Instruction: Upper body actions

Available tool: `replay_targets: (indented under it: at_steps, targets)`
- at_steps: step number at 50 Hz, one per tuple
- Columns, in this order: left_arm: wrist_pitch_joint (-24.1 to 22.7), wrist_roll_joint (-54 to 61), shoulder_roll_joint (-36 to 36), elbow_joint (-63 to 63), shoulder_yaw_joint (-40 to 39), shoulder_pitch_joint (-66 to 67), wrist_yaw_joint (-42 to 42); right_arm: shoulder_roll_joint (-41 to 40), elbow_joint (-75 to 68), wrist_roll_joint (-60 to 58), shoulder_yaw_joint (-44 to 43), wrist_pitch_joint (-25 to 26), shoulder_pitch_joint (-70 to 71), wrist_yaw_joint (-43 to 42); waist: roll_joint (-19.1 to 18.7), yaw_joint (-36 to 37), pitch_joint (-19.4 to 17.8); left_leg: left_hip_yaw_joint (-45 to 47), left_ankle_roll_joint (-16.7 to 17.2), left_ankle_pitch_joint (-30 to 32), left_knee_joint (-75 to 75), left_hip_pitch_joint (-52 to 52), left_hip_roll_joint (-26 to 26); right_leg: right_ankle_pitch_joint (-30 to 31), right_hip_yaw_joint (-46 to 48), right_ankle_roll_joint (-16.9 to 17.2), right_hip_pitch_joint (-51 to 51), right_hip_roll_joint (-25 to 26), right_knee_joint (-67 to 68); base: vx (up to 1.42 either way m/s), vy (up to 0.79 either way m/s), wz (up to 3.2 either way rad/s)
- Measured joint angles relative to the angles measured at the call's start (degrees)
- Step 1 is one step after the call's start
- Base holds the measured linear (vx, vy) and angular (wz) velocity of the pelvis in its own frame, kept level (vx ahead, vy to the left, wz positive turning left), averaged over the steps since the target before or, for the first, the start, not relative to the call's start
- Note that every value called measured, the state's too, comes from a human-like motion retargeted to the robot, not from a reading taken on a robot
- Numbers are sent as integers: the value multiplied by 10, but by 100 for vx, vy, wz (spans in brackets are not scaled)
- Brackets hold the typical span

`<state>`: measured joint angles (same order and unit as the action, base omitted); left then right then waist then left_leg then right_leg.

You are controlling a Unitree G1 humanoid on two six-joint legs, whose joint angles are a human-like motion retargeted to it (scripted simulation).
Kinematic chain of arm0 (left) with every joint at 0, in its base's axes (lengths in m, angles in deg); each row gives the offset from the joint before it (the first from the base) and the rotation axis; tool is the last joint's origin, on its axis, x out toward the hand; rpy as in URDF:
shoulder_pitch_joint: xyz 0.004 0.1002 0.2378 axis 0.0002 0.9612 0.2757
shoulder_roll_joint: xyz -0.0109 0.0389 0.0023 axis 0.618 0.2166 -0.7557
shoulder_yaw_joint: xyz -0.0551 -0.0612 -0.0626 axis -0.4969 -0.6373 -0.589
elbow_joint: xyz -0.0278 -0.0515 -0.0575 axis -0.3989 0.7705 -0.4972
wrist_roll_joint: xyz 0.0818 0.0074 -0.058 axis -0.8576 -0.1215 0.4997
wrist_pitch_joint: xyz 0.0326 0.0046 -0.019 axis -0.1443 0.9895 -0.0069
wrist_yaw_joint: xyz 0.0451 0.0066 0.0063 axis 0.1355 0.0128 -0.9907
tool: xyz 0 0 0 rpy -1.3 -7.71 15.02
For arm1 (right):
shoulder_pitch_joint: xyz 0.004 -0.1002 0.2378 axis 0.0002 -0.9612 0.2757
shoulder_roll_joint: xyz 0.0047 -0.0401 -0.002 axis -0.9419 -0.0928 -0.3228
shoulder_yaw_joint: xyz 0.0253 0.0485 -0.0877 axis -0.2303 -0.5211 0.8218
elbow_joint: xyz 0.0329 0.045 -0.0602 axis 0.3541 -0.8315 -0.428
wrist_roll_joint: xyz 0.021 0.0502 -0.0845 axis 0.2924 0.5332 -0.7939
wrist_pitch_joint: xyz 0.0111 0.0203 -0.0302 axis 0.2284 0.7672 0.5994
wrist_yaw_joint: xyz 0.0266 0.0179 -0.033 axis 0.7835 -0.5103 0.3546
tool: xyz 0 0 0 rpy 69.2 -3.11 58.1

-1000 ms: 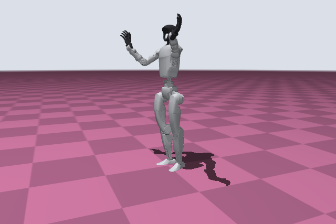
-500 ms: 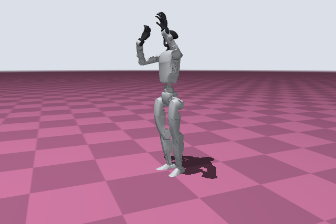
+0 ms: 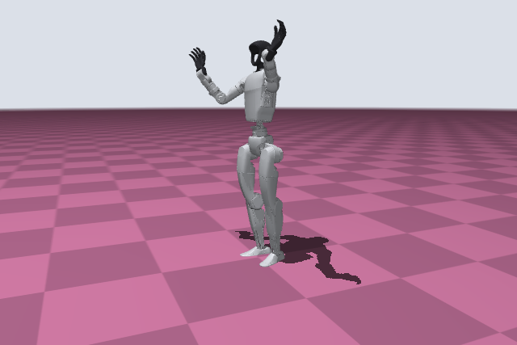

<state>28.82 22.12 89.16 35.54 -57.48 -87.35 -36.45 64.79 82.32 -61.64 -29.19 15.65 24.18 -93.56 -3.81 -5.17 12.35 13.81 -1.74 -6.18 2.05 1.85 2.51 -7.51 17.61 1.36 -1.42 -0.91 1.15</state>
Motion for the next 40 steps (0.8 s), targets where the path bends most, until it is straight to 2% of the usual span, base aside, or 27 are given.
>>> replay_targets:
  at_steps: [3, 8, 15, 20, 25, 29, 35, 40]
  targets:
    - [-20, 21, 0, -1, 4, -1, 3, -4, 11, 6, 7, -6, 3, 3, -1, 0, -1, 0, 0, 0, 0, -1, 0, 0, 1, 0, 1, 0, 0, 0, 0, 0]
    - [-29, -27, 15, -33, 48, -7, 23, 18, 59, -37, 69, -29, 18, -2, -4, 2, 0, 0, 0, 0, 1, -2, 0, 0, 0, -1, 2, 1, 0, 0, 0, 0]
    - [-54, -193, 69, -144, 196, -53, 57, 99, 164, -150, 211, -80, 84, -13, -4, 6, 3, -2, 0, 1, 2, -1, 0, 0, 3, 0, 3, 0, 0, 0, 0, 0]
    - [-51, -285, 82, -227, 301, -118, 45, 132, 244, -250, 283, -58, 130, -13, -4, 10, 5, -5, 0, 1, 3, -1, 0, -1, 6, 0, 6, -1, -1, 0, 0, 0]
    - [-32, -331, 67, -272, 353, -162, 60, 133, 275, -262, 293, -56, 134, -16, -1, 15, -1, -7, -1, 1, 4, -5, 0, -1, 7, -1, 11, 0, -1, 0, 0, 0]
    - [-12, -306, 54, -263, 323, -149, 66, 129, 245, -247, 242, -47, 96, -18, 2, 15, -8, -7, -1, 1, 5, -5, 0, 0, 7, -1, 12, 0, -1, 0, 0, 0]
    - [8, -230, 40, -187, 213, -63, 60, 105, 140, -200, 135, -26, 10, -4, 5, 12, -10, -5, -1, 2, 5, -2, 0, 1, 5, -1, 8, 0, -1, 0, 0, 0]
    - [-7, -169, 11, -95, 110, 31, 26, 65, 53, -156, 50, -31, -68, 35, 6, 6, -20, -5, -1, 2, 6, -2, -1, 2, 4, -2, 9, 1, -1, 0, 0, 0]
